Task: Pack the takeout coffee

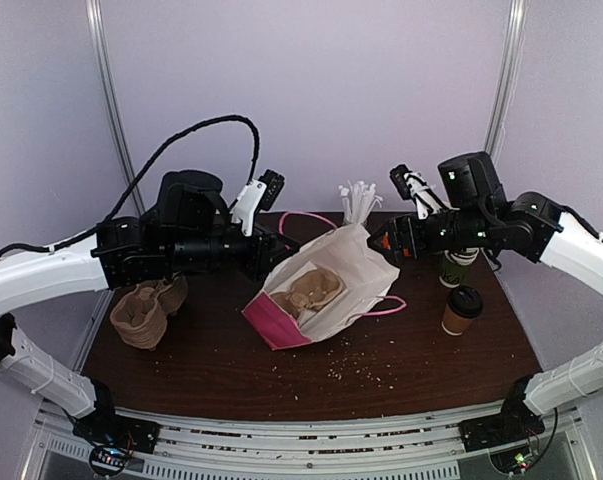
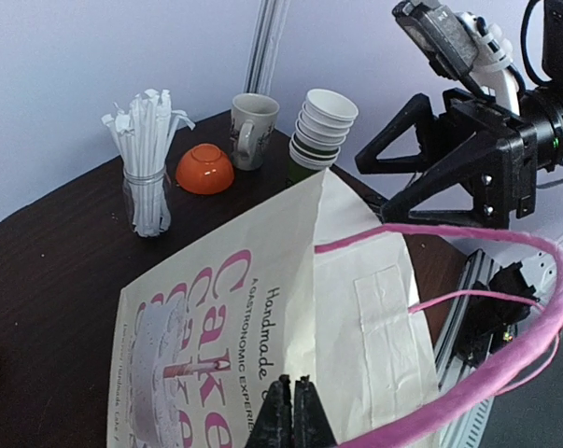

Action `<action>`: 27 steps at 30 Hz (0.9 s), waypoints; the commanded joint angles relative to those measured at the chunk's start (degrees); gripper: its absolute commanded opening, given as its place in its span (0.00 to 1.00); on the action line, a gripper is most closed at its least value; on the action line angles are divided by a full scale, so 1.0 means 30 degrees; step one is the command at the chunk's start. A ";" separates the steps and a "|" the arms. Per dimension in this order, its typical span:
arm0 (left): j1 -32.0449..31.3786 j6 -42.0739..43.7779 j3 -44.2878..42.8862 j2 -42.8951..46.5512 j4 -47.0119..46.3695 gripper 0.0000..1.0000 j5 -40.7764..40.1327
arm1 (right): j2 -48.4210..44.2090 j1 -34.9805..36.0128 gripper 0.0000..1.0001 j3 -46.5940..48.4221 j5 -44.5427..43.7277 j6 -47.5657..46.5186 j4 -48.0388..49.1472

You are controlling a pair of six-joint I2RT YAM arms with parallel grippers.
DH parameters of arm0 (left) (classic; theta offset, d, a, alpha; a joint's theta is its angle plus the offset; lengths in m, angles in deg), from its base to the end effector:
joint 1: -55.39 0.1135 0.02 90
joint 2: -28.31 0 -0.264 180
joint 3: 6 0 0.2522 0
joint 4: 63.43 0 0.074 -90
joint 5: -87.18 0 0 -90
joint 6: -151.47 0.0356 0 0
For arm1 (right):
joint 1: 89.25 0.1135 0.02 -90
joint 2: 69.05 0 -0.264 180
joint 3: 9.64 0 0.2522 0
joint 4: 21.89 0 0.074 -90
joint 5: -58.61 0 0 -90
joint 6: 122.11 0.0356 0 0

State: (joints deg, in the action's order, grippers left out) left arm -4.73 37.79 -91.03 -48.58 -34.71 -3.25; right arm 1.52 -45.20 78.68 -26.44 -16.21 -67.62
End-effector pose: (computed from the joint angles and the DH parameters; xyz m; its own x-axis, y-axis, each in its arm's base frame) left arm 0.1559 -0.2707 0.3678 -0.5072 0.0766 -0.8584 0.7205 0.5842 -0.3736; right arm 0.1912 0.1893 0.3880 -0.5291 -0.1321 -0.8382 -0.6265 0.7271 0.2809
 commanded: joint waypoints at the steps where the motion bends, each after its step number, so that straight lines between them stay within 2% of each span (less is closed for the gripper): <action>1: -0.0092 0.2411 -0.0040 -0.0176 -0.0442 0.00 0.0978 | -0.1567 -0.0006 0.77 -0.1519 0.1624 -0.0223 0.0284; 5: -0.0095 0.2790 0.0430 -0.0264 -0.0636 0.00 0.1738 | -0.1961 -0.0004 0.76 -0.2503 0.2144 -0.0442 0.0250; 10: -0.0117 0.3028 0.0727 -0.0531 -0.0803 0.00 0.2637 | -0.1838 -0.0006 0.65 -0.3331 0.1720 -0.0793 0.0816; 18: -0.0117 0.2914 0.0485 -0.0778 -0.0859 0.00 0.2516 | -0.0977 0.0190 0.36 -0.3315 0.2558 -0.1472 0.0512; 22: -0.0117 0.2856 0.0251 -0.0533 -0.1263 0.00 0.1968 | -0.1066 0.0759 0.27 -0.4014 0.1535 -0.1646 0.0523; 27: -0.0143 0.2704 0.0210 0.0041 -0.2132 0.00 0.1106 | -0.1696 0.1986 0.23 -0.5180 -0.0268 -0.1644 0.1773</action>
State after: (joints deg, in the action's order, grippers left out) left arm -4.73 45.55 -89.41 -50.54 -36.39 2.44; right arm -1.43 -41.72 65.83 -22.14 -20.40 -65.21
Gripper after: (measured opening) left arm 0.009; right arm 0.248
